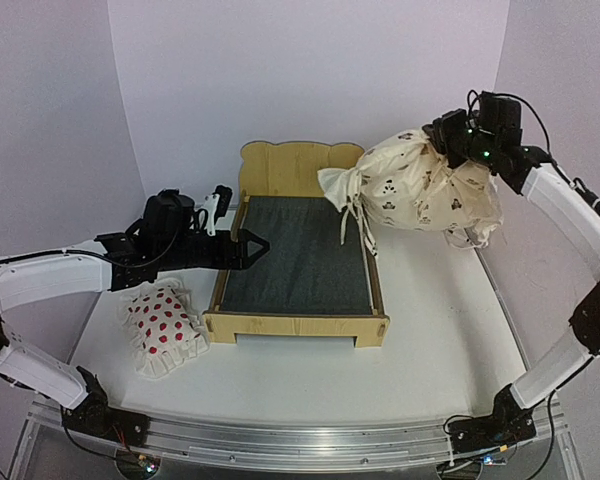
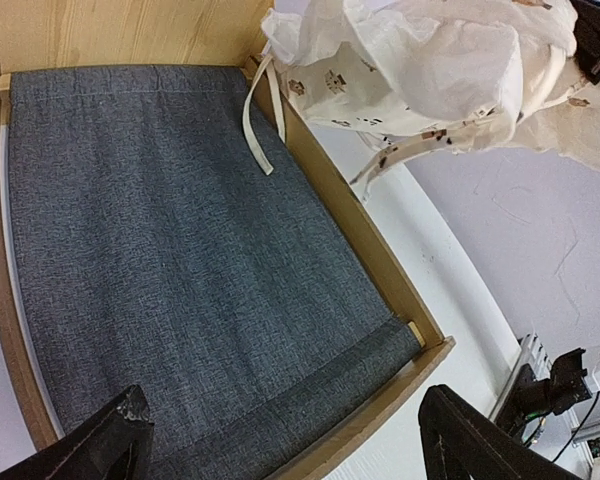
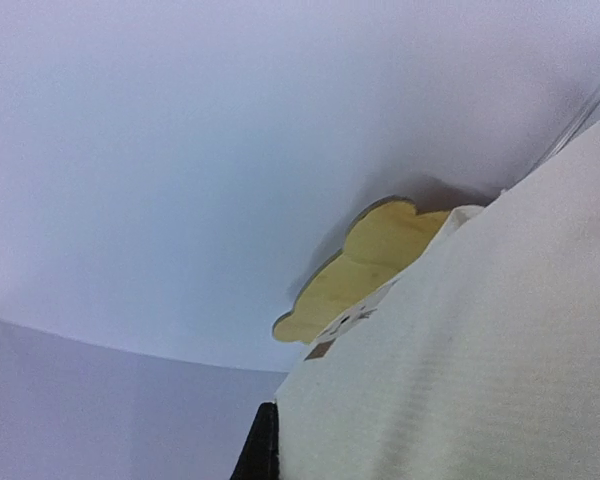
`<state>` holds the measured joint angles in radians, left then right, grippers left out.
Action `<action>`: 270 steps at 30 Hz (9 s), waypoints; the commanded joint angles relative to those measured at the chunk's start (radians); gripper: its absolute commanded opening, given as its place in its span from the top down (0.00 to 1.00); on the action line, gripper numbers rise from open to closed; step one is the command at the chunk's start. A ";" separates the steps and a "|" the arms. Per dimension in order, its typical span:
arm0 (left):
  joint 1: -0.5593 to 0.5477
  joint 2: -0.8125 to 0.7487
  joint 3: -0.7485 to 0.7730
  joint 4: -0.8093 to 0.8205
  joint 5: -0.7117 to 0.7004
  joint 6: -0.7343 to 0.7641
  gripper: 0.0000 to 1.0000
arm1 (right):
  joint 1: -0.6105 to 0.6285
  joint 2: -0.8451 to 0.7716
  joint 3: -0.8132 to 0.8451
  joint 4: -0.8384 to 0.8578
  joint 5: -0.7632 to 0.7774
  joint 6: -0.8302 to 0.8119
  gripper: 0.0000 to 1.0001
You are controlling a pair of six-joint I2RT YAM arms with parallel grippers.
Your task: Set up the pet bed
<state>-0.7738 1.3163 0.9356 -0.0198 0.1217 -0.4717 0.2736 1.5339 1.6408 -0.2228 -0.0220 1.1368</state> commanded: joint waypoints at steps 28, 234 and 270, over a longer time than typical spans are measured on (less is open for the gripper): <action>-0.005 0.392 0.435 -0.074 0.219 0.031 0.00 | 0.234 -0.748 -0.791 -0.620 0.069 -0.322 0.02; 0.063 0.312 0.342 -0.195 -0.582 0.216 1.00 | 0.168 0.363 0.026 -0.058 -0.132 -1.086 1.00; 0.071 0.251 0.365 -0.389 -0.573 0.151 0.02 | 0.165 0.273 -0.009 -0.178 -0.017 -0.987 0.02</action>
<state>-0.7051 1.6535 1.2467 -0.3331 -0.4069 -0.2968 0.4415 1.9297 1.6131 -0.3284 -0.0668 0.0965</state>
